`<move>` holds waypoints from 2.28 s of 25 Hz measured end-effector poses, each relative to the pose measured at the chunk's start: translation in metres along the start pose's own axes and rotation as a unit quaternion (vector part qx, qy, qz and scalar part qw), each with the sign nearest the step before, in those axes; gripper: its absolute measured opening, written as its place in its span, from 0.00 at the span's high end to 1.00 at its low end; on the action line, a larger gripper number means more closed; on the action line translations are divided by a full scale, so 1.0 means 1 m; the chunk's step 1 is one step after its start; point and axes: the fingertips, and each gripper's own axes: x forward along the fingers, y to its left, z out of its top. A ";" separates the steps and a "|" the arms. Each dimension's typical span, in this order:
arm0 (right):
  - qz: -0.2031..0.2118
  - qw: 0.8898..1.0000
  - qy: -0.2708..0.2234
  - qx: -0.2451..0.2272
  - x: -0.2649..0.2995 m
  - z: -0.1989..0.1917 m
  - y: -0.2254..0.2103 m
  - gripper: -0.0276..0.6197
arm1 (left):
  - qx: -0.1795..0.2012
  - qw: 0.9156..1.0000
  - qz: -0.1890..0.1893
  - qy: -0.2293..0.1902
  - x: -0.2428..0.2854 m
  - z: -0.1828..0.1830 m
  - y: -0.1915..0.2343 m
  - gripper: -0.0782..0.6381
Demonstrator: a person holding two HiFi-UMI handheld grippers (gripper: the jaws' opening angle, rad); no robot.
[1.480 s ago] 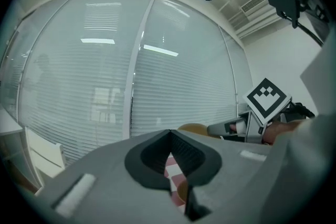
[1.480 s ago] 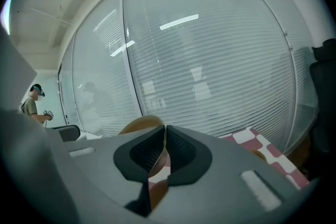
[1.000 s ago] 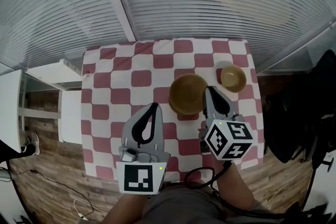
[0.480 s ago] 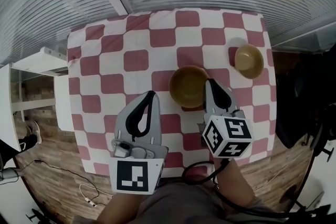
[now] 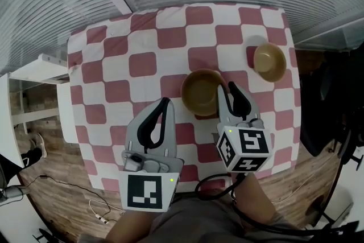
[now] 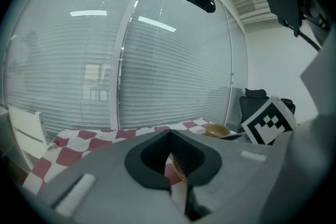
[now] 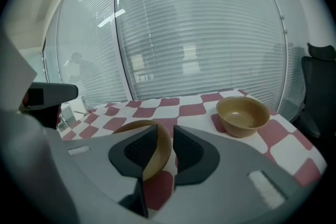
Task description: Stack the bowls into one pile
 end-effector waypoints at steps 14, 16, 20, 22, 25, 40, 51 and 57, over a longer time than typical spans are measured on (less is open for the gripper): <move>0.008 0.993 -0.116 -0.024 -0.080 0.090 -0.008 0.82 | 0.044 0.994 0.010 -0.103 -0.049 0.086 -0.050 0.89; 0.004 0.990 -0.137 -0.029 -0.099 0.106 -0.015 0.84 | 0.049 0.991 0.009 -0.120 -0.058 0.099 -0.063 0.89; -0.008 0.984 -0.174 -0.044 -0.136 0.134 -0.030 0.92 | 0.058 0.986 0.007 -0.156 -0.073 0.124 -0.090 0.89; -0.010 0.981 -0.186 -0.048 -0.154 0.141 -0.037 0.92 | 0.063 0.983 0.004 -0.170 -0.083 0.131 -0.104 0.89; -0.010 0.978 -0.200 -0.051 -0.172 0.147 -0.044 0.92 | 0.071 0.980 0.005 -0.183 -0.095 0.137 -0.120 0.89; -0.010 0.976 -0.211 -0.059 -0.174 0.163 -0.017 0.92 | 0.073 0.978 0.007 -0.197 -0.114 0.149 -0.096 0.89; -0.043 0.978 -0.198 -0.052 -0.168 0.148 0.019 0.92 | 0.063 0.980 -0.034 -0.185 -0.119 0.139 -0.061 0.89; -0.050 0.980 -0.185 -0.049 -0.163 0.138 0.012 0.92 | 0.056 0.983 -0.035 -0.173 -0.109 0.129 -0.058 0.89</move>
